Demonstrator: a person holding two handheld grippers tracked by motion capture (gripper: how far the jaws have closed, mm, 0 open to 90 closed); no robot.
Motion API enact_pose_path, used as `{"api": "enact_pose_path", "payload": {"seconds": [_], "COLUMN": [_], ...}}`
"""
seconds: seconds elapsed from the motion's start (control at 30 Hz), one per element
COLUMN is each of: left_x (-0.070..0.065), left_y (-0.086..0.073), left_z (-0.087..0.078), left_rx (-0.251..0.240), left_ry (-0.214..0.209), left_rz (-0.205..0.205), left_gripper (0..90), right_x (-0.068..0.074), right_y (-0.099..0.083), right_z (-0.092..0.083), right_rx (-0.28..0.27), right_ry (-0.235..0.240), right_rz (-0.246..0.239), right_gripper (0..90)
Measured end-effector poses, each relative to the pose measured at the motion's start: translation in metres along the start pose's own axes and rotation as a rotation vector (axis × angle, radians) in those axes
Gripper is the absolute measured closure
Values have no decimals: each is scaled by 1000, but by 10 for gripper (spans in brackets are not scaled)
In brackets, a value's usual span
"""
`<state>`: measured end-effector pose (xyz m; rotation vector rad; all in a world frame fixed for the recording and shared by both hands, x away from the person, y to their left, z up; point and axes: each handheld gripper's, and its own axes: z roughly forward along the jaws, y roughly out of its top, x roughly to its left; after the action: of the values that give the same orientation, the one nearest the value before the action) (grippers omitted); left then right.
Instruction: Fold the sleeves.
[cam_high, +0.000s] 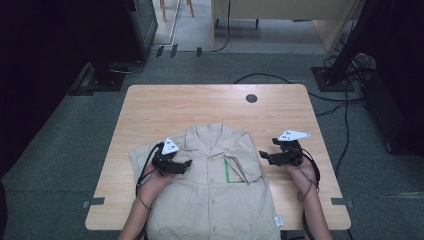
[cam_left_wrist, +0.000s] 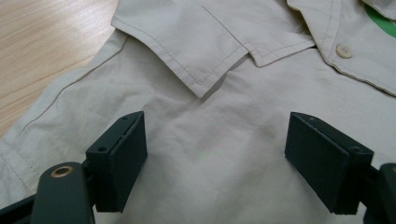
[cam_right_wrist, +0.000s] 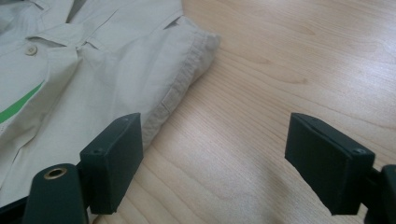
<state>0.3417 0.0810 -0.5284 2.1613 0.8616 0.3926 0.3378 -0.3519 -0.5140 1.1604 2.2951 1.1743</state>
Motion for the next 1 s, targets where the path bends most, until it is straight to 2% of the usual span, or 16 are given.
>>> {"api": "enact_pose_path", "payload": {"seconds": [1.0], "left_x": [-1], "left_y": [0], "left_z": [0], "left_rx": [1], "left_ry": [0], "left_rz": [-1], "left_gripper": [211], "right_x": [-18], "right_y": [-15], "right_z": [-6], "right_rx": [46], "right_ry": [-51], "right_rz": [-1], "right_gripper": [188]}}
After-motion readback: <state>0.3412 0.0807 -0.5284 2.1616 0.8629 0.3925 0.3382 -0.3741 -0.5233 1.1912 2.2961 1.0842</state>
